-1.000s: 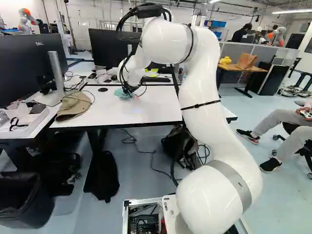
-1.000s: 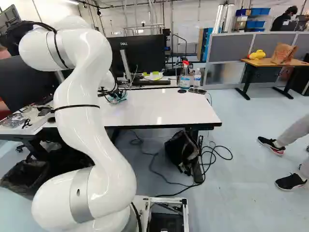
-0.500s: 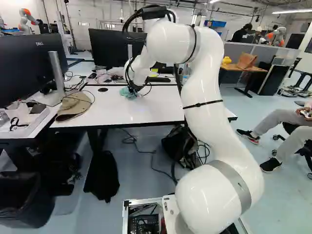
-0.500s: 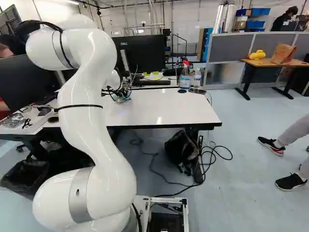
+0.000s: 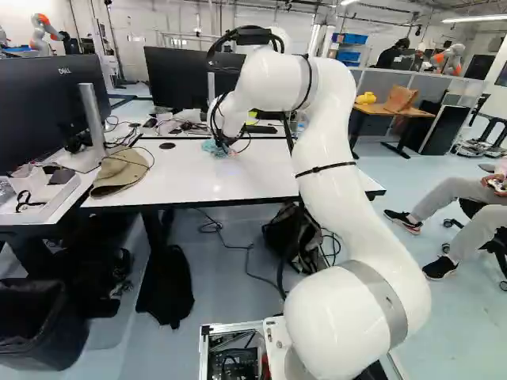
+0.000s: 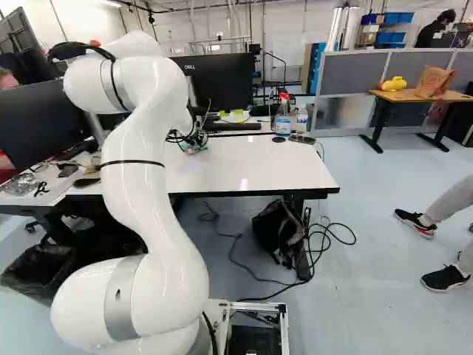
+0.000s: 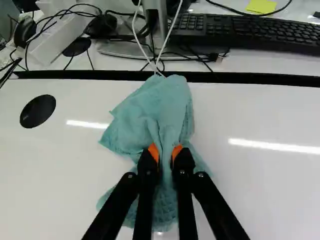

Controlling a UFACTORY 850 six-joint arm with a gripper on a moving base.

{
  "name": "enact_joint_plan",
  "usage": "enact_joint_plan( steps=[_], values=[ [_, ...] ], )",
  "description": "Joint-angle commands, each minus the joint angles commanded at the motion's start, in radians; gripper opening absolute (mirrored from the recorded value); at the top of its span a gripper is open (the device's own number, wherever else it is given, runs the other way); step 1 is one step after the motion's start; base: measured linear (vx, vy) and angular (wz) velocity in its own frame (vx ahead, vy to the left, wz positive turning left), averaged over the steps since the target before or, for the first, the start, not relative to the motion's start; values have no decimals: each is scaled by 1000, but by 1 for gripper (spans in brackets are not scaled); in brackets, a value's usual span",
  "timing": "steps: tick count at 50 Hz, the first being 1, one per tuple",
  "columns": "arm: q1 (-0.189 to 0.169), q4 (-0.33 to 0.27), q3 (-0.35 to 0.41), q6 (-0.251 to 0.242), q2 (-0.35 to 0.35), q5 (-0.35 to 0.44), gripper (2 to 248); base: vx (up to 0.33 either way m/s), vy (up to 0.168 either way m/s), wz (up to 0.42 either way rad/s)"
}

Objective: Clean the table with the green towel

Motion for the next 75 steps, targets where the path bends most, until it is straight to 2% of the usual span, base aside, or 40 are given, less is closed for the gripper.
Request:
enact_joint_plan(
  steps=[20,40,57,75],
  values=[
    [-8,0,-128,0,-88,0,47,0,0,0],
    [22,0,-228,0,-156,0,47,0,0,0],
    [59,0,-236,0,-162,0,47,0,0,0],
    [90,0,-160,0,-109,0,47,0,0,0]
  ],
)
